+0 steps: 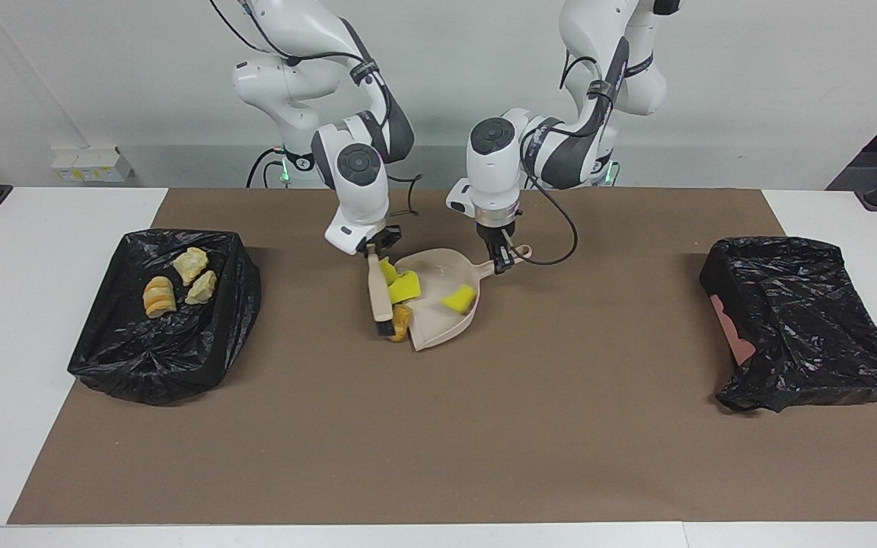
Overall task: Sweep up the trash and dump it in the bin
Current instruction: 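Sweep the sponge pieces and bread into the dustpan with the right gripper's brush, then carry the dustpan to the black bag near the left arm and tip it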
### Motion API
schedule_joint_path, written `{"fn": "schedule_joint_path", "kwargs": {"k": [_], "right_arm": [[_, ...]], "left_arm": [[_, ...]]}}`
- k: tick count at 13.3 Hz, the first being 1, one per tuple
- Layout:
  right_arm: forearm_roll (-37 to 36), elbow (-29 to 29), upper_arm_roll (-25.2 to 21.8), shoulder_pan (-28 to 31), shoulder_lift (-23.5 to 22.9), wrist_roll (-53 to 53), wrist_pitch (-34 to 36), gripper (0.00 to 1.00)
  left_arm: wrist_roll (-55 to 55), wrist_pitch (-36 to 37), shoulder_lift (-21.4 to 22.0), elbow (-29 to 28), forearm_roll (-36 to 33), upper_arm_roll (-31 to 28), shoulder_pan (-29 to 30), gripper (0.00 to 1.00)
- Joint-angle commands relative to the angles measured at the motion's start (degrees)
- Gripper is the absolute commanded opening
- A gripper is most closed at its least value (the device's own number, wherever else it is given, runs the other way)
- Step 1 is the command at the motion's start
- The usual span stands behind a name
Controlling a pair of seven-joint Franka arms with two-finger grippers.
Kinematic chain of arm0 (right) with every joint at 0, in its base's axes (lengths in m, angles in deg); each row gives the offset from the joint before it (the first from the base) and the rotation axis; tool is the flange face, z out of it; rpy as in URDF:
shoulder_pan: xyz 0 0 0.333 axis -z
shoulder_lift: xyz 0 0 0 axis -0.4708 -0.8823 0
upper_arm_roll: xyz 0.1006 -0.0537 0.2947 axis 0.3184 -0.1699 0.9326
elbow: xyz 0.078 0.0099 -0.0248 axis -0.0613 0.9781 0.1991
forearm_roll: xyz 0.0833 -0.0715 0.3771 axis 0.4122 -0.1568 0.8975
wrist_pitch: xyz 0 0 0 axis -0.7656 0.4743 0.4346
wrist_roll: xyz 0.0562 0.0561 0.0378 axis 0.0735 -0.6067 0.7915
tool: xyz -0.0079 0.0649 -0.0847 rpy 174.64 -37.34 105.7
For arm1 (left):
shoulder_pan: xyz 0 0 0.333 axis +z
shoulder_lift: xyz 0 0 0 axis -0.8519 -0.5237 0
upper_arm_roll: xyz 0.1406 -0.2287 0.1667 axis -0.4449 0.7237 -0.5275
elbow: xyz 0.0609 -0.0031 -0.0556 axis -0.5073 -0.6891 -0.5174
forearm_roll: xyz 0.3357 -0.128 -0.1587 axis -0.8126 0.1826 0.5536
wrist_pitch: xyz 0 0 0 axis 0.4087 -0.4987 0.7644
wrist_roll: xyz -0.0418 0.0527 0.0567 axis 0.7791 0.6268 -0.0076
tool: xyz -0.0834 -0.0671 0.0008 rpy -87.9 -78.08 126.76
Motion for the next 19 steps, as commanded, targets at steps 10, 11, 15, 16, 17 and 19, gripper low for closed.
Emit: {"fn": "schedule_joint_path", "kwargs": {"k": [10, 11, 15, 16, 17, 19], "right_arm": [[2.12, -15.86, -0.11, 3.99, -2.24, 4.41, 18.22, 0.0], [-0.14, -14.99, -0.28, 3.99, -2.15, 4.58, 18.04, 0.0], [-6.84, -11.82, 0.15, 3.99, 0.48, -3.37, 20.77, 0.0], [-6.85, -11.38, 0.24, 2.95, 1.01, -6.29, 20.76, 0.0], [-5.8, -10.5, 0.16, 1.81, 1.54, -7.79, 20.5, 0.0], [0.24, -6.64, 0.42, -1.17, 3.82, -11.23, 15.61, 0.0]], "left_arm": [[-13.14, -13.15, -0.44, -3.57, 7.49, -0.49, 5.98, 0.0], [-14.98, -13.06, -1.05, -3.39, 9.33, -0.58, 7.04, 0.0], [-22.8, -7.29, -1.14, 0.81, 11.72, -0.58, 12.92, 0.0], [-24.56, -5.17, -1.4, 2.66, 12.42, -0.58, 14.85, 0.0], [-26.58, -3.15, -1.4, 4.5, 12.6, -0.66, 16.0, 0.0], [-30.18, 1.77, -1.58, 8.46, 14.35, -0.58, 19.6, 0.0]]}}
